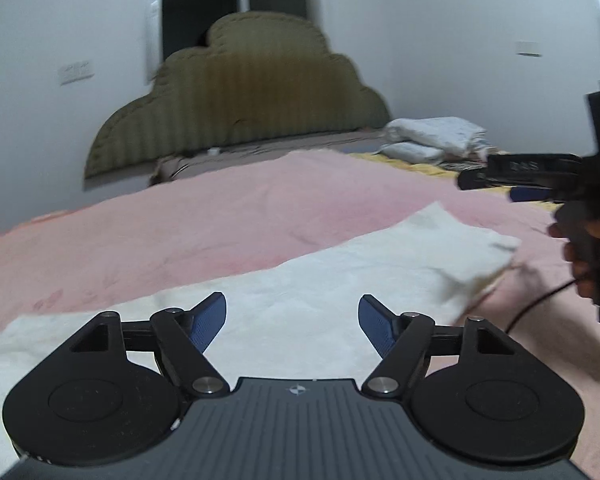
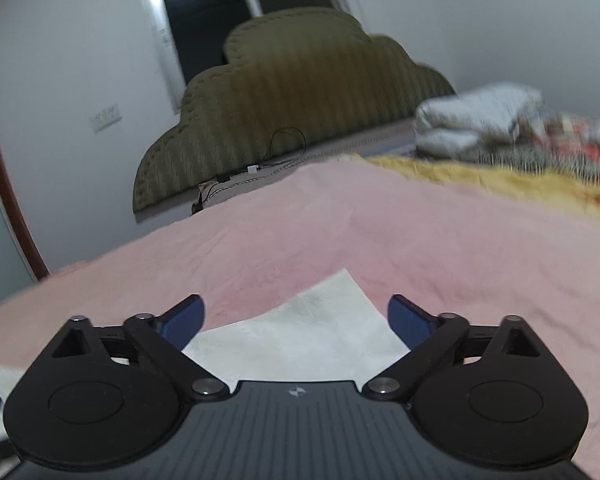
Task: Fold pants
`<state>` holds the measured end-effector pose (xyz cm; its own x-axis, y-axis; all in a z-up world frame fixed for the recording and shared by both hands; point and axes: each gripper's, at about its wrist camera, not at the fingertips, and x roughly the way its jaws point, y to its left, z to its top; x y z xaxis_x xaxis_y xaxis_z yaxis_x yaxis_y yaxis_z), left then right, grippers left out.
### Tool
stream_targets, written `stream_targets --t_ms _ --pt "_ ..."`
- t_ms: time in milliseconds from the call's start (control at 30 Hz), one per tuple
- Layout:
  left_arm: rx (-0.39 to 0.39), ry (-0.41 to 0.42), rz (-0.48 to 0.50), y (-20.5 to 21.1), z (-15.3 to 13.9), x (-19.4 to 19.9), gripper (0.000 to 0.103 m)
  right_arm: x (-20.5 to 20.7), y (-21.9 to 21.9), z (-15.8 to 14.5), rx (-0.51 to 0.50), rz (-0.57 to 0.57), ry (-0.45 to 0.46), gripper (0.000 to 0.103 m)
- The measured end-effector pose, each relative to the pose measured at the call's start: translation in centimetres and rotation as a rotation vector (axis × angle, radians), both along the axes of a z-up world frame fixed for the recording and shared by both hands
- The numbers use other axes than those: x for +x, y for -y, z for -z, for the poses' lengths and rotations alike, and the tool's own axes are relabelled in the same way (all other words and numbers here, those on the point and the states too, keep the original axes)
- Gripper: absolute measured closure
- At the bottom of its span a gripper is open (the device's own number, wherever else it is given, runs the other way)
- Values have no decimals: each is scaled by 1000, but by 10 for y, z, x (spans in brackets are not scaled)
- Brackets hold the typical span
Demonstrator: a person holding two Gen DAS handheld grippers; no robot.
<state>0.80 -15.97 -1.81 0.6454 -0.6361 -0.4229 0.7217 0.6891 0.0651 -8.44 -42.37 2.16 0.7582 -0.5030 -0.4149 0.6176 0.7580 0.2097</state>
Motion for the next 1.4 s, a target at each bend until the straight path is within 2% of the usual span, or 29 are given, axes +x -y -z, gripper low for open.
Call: stream_targets --t_ms 67,133,167,233,300,333,367,400,433,500,533,600,633,667,700,767,800,867,933,1000,1100,1167,1233,1300,1400 --pt "16 -27 -63 -1 3 9 27 8 -19 -2 -105 -12 -45 0" --pt "73 -50 -127 3 9 20 27 9 -37 -3 -194 -94 -51 0" --pt "104 -61 -151 5 12 26 29 7 -41 -1 -204 -152 -29 0" --pt "154 -92 -146 10 20 33 30 1 -33 0 -107 -235 68 0" --pt "218 -124 -80 14 29 31 38 0 -11 6 75 -233 108 0" --pt "238 -105 -47 16 31 25 42 0 3 13 175 -223 102 0" --pt "256 -52 -23 17 33 15 44 2 18 23 288 -222 73 0" --pt "283 -1 9 20 33 6 44 5 30 35 384 -224 12 0" --pt "293 32 34 20 32 -1 44 7 38 45 429 -208 -64 1" --pt "246 52 70 17 28 -9 41 -7 36 45 368 -176 -30 2" --pt "213 51 67 16 25 -10 40 -11 32 40 339 -120 -33 1" --pt "175 74 8 17 19 -8 26 -14 26 29 262 -59 -15 1" --pt "167 94 -31 18 19 -5 22 -14 23 26 246 -63 -1 1" --pt "167 112 -70 20 19 -2 14 -10 22 25 264 -104 17 1" --pt "174 118 -99 21 21 0 11 -7 22 28 310 -162 30 1" --pt "219 84 -103 24 29 7 11 3 25 38 404 -249 21 1" --pt "242 60 -93 25 35 9 11 7 24 45 422 -248 -21 1" --pt "259 62 -85 25 46 6 11 4 21 51 371 -227 -33 1" --pt "261 76 -85 25 45 4 9 -7 22 47 385 -148 9 1" --pt "270 63 -103 26 46 8 1 -19 25 41 403 -81 66 0" --pt "246 7 -114 21 46 18 0 -19 17 34 363 -138 107 0" --pt "215 -48 -111 16 46 25 0 -5 8 39 331 -173 29 0" --pt "178 -113 -114 11 46 33 0 10 -4 49 263 -145 -90 0" --pt "143 -168 -120 5 46 40 0 20 -26 58 87 -155 -175 0" --pt "137 -173 -124 4 45 40 0 38 -48 59 -40 -153 -299 0"
